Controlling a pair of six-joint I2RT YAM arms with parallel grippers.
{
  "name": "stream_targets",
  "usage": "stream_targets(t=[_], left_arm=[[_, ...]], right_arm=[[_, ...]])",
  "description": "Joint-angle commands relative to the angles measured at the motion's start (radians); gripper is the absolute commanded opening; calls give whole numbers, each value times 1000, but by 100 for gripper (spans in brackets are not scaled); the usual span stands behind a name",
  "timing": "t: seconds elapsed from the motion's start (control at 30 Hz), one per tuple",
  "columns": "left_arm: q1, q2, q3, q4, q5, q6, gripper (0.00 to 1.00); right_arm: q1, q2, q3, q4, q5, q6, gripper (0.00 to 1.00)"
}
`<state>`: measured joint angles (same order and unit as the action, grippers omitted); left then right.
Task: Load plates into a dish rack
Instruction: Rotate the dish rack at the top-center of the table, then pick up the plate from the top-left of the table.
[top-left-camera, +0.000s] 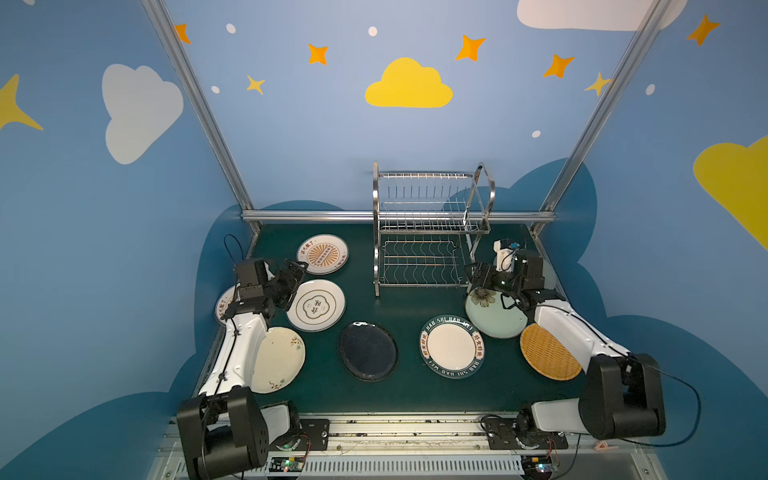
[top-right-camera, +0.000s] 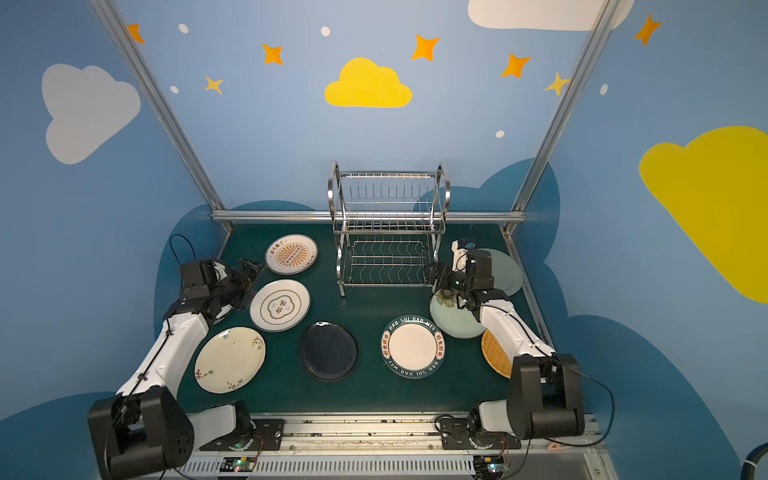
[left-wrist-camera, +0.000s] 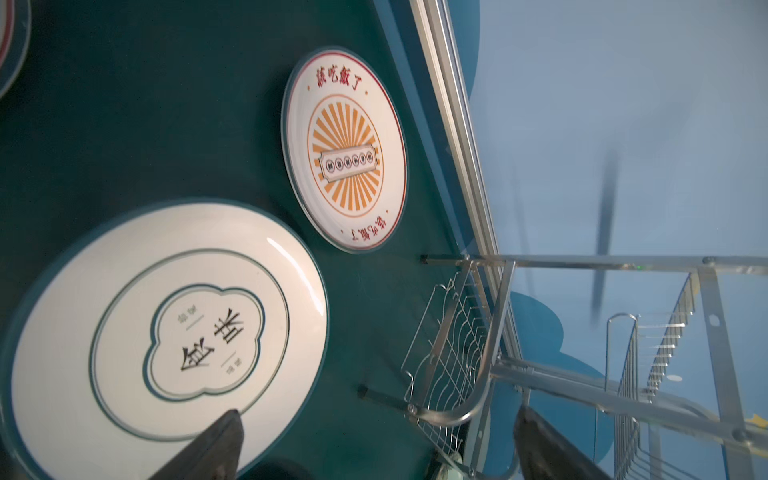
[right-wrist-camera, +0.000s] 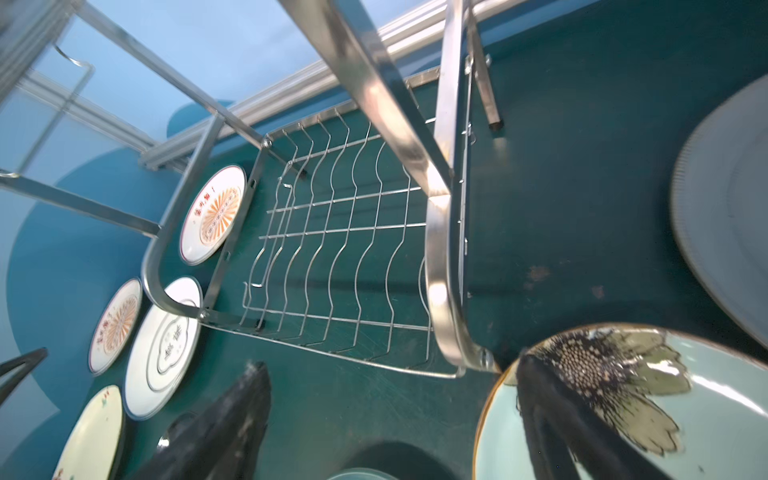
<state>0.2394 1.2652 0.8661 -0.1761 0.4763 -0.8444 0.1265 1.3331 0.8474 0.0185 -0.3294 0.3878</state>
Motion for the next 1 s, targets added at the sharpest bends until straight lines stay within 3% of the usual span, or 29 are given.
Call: stream_targets(t=[0.0, 0.2, 0.37, 0.47, 0.6, 0.97], left_arm=[[24, 116, 48, 87, -38, 12, 100], [64, 421, 241, 88, 44, 105, 99], [86, 662, 447, 33, 119, 189, 94], [89, 782, 587, -68, 154, 265, 89], [92, 892, 696, -129, 200, 295, 83], [92, 1059, 842, -197, 300, 306, 70]], right_arm=[[-5, -78, -37, 7, 49, 86, 91], [0, -281, -68, -119, 104, 163, 91], [0, -462, -267, 101, 78, 187, 91], [1, -534, -296, 91, 12, 180, 91], [2, -573, -269, -8, -56, 176, 92], [17, -502, -264, 89, -316, 269, 91]])
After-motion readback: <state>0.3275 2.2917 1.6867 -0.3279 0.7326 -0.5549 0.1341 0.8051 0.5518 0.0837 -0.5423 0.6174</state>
